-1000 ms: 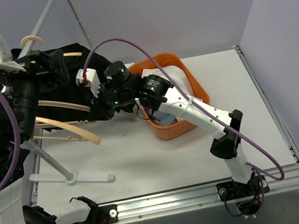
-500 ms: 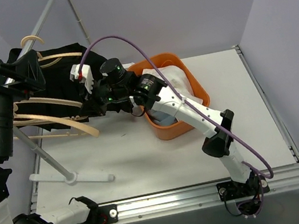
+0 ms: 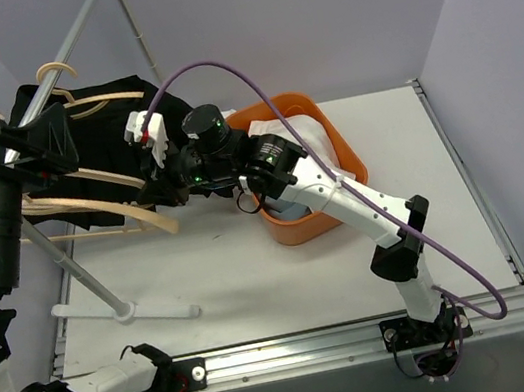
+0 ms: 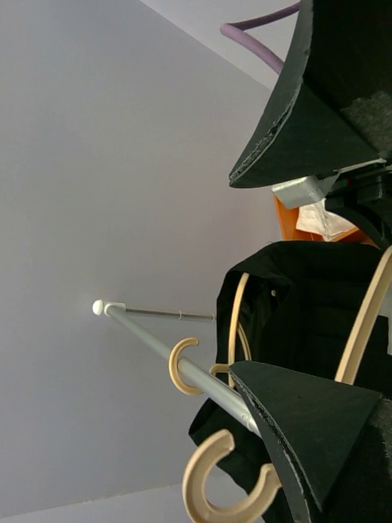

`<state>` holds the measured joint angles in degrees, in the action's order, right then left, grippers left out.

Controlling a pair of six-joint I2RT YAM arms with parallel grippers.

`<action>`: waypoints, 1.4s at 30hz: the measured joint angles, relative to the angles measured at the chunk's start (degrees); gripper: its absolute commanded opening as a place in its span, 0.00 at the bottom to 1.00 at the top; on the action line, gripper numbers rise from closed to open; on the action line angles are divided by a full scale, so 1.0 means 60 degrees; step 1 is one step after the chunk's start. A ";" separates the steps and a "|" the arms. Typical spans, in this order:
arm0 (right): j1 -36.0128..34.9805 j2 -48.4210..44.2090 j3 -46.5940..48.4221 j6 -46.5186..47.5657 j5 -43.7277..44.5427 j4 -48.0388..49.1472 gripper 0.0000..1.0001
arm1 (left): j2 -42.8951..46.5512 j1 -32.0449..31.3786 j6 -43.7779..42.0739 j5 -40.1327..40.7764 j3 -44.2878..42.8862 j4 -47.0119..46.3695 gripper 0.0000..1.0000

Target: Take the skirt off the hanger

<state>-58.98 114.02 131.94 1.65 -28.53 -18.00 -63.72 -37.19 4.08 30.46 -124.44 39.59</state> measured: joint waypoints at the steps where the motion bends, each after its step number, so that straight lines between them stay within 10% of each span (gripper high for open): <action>1: -0.0004 -0.0047 0.0000 0.0011 0.0044 0.0047 0.00 | 0.0051 0.0000 0.0011 0.0029 0.0004 0.0011 0.95; 37: -0.0510 -0.2481 -0.3242 0.0062 0.1089 0.0051 0.00 | 0.0393 0.0000 0.0433 0.0474 0.0579 0.0175 0.95; 42: -0.0521 -0.2524 -0.3377 -0.0018 0.1264 0.0200 0.55 | 0.0426 0.0000 0.0455 0.0535 0.0586 0.0182 0.94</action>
<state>-62.11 98.87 111.68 1.54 -20.95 -16.80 -61.17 -37.19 6.81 33.67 -120.92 40.69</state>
